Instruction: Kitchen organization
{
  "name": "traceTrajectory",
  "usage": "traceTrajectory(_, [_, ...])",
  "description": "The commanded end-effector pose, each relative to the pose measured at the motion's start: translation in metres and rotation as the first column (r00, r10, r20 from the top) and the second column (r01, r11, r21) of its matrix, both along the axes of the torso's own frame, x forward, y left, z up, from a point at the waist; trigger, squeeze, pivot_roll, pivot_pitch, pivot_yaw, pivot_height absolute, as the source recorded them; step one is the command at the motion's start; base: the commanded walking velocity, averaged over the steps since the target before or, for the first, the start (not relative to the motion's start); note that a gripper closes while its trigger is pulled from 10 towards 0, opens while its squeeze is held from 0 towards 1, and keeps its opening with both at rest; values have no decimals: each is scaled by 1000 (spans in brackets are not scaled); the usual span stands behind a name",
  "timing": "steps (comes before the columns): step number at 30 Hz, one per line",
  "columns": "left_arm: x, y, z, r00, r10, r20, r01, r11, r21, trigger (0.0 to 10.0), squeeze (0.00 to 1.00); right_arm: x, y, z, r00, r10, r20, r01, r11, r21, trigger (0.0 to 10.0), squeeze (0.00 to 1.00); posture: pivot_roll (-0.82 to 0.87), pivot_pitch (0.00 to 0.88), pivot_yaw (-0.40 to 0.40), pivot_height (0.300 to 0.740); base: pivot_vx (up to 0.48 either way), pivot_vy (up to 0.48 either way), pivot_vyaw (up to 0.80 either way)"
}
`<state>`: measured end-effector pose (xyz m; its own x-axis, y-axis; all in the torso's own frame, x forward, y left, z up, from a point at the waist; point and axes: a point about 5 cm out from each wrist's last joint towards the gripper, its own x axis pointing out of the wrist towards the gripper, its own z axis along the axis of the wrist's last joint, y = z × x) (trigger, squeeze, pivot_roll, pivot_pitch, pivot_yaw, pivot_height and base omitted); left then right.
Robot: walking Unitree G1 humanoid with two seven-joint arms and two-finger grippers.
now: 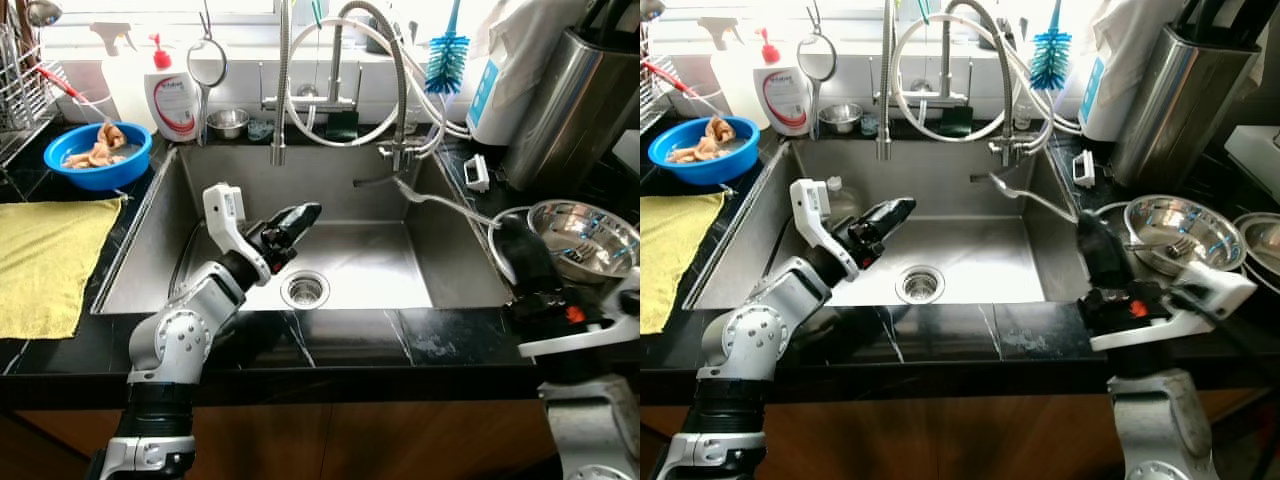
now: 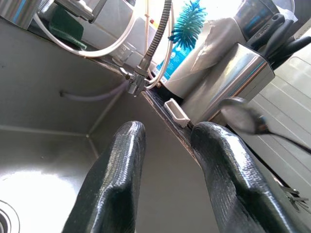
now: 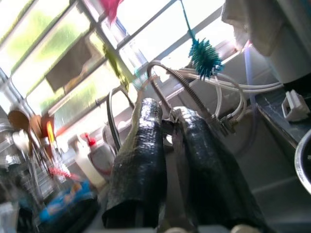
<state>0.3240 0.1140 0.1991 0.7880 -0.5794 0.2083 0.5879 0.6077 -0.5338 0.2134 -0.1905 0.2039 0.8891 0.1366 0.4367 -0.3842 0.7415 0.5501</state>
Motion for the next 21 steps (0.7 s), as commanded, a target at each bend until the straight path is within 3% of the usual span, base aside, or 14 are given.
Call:
traceTrajectory(1, [1, 3, 5, 1000, 15, 11, -15, 1000, 0, 10000, 0, -1, -7, 6, 999, -8, 34, 4, 993, 119, 10000, 0, 11, 0, -43, 719, 0, 0, 0])
traceTrajectory(7, [1, 3, 5, 1000, 15, 11, -14, 1000, -5, 10000, 0, -4, -3, 6, 998, 46, 38, -52, 985, 166, 10000, 0, 11, 0, -43, 719, 0, 0, 0])
traceTrajectory(12, [3, 7, 8, 1000, 16, 25, -16, 1000, 1, 10000, 0, -8, 4, 1, 994, 110, 19, -111, 986, 123, 10000, 0, 11, 0, -44, 719, 0, 0, 0])
traceTrajectory(14, [5, 12, 12, 995, 73, 66, -75, 997, 33, 10000, 0, -8, 3, -1, 994, 109, 4, -108, 989, 105, 10000, 0, 11, 0, -43, 719, 0, 0, 0])
traceTrajectory(15, [7, 15, 15, 984, 135, 119, -146, 985, 90, 10000, 0, -8, 3, -2, 994, 105, -6, -104, 990, 94, 10000, 0, 10, 0, -44, 719, 0, 0, 0])
traceTrajectory(16, [10, 19, 19, 956, 200, 213, -244, 947, 208, 10000, 0, -8, 3, -2, 995, 104, -11, -102, 990, 94, 10000, 0, 13, 0, -44, 719, 0, 0, 0])
traceTrajectory(17, [11, 19, 23, 916, 218, 336, -331, 884, 331, 10000, 0, -8, 2, -3, 995, 103, -15, -101, 990, 97, 10000, 0, 17, 0, -45, 719, 0, 0, 0])
traceTrajectory(19, [7, 15, 31, 827, 140, 545, -438, 767, 468, 10000, 0, -7, 1, -3, 994, 107, -17, -105, 989, 103, 10000, 0, 13, 0, -45, 719, 0, 0, 0])
traceTrajectory(20, [5, 15, 33, 796, 108, 595, -467, 736, 490, 10000, 0, -7, 2, -2, 993, 117, -14, -115, 989, 94, 10000, 0, 13, 0, -45, 719, 0, 0, 0])
traceTrajectory(21, [5, 15, 33, 796, 108, 595, -467, 736, 490, 10000, 0, -7, 2, -2, 993, 117, -14, -115, 989, 94, 10000, 0, 13, 0, -45, 719, 0, 0, 0])
